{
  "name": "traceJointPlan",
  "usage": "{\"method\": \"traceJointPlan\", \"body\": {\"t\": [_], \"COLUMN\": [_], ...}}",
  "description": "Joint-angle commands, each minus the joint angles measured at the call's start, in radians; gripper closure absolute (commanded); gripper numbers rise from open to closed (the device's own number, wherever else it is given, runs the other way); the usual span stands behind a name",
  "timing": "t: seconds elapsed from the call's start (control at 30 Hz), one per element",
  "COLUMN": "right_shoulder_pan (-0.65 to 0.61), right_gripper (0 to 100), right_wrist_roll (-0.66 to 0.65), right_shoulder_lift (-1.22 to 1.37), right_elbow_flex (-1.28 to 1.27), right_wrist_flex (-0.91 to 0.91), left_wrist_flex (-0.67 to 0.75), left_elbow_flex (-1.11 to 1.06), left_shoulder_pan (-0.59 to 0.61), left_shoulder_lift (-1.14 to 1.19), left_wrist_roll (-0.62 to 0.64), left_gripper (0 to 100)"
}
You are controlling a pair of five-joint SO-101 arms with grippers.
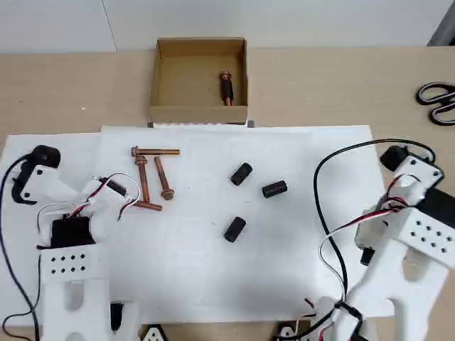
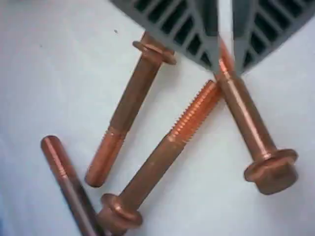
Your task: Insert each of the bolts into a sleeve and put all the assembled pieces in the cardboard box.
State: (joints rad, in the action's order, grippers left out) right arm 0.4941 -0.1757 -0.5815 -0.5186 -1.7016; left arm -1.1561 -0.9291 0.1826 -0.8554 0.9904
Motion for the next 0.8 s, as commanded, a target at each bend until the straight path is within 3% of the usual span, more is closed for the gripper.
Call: {"method": "traceJointPlan", "body": {"t": [0.0, 0.17, 0.47, 0.77], "right_shoulder_pan": [0.025, 0.041, 0.061, 0.061], "right_gripper": [99.5, 99.5, 99.5, 99.5], "right_wrist_roll": [0.014, 0.014, 0.012, 0.012], "right_shoulder_lift": [-0.027, -0.027, -0.027, -0.027], "right_elbow_flex": [0.005, 0.005, 0.005, 0.005], "right_wrist_flex": [0.012, 0.012, 0.012, 0.012], "left_wrist_flex": [0.011, -0.020, -0.345, -0.365], "left_elbow_flex": [0.010, 0.093, 0.499, 0.544], "left_shoulder_pan": [-0.020, -0.020, -0.021, -0.026], "left_shoulder_lift": [0.021, 0.183, 0.473, 0.641], "left_wrist_roll": [0.006, 0.008, 0.011, 0.043], "left_gripper": [92, 91, 91, 91]}}
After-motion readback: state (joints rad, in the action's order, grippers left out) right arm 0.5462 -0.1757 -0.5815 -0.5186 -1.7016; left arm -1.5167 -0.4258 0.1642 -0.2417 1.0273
